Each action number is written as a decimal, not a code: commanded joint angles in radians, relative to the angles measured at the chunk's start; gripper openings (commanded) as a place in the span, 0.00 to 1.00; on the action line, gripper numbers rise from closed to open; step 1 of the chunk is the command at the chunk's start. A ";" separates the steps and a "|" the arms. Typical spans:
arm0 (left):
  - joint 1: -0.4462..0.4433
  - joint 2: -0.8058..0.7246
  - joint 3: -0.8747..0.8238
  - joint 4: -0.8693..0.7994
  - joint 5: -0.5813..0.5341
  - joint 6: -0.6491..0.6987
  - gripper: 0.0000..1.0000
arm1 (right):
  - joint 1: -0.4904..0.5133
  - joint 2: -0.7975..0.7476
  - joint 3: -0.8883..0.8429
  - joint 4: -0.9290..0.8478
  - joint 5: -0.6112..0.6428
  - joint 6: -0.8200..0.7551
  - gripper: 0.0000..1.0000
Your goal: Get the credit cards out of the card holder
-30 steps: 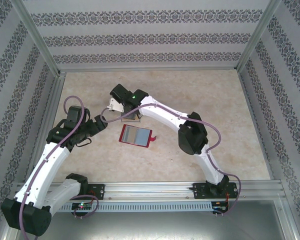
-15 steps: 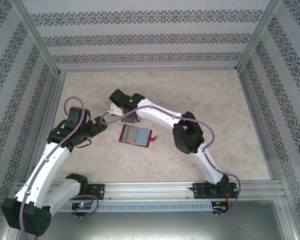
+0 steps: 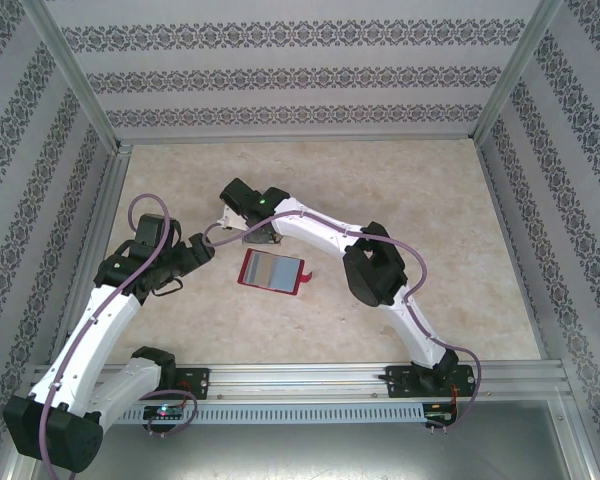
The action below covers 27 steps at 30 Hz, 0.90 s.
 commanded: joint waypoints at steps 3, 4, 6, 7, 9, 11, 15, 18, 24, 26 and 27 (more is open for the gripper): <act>0.013 -0.007 -0.015 -0.018 0.008 -0.001 1.00 | -0.010 0.022 0.004 0.009 0.038 0.024 0.30; 0.013 -0.007 -0.016 -0.017 0.010 -0.001 1.00 | -0.011 0.022 0.002 0.009 0.038 0.027 0.30; 0.013 -0.007 -0.019 -0.013 0.017 -0.001 1.00 | -0.012 0.018 -0.003 0.009 0.044 0.037 0.30; 0.013 -0.008 -0.020 -0.011 0.019 -0.001 1.00 | -0.014 0.015 -0.005 0.009 0.045 0.044 0.30; 0.012 -0.008 -0.023 -0.006 0.023 0.001 1.00 | -0.017 0.005 -0.006 0.011 0.048 0.064 0.30; 0.013 -0.005 -0.029 0.005 0.032 0.003 1.00 | -0.021 -0.011 -0.010 0.011 0.041 0.095 0.31; 0.013 0.013 -0.035 0.040 0.082 0.018 1.00 | -0.038 -0.081 -0.048 0.038 0.005 0.197 0.36; 0.013 0.041 -0.041 0.074 0.137 0.031 1.00 | -0.050 -0.150 -0.103 0.068 -0.025 0.302 0.39; 0.013 0.103 -0.053 0.156 0.240 0.051 0.96 | -0.080 -0.300 -0.256 0.098 -0.131 0.572 0.40; 0.012 0.127 -0.058 0.188 0.264 0.053 0.94 | -0.089 -0.355 -0.336 0.128 -0.198 0.670 0.40; 0.013 0.144 -0.059 0.204 0.280 0.054 0.93 | -0.091 -0.385 -0.387 0.151 -0.226 0.719 0.40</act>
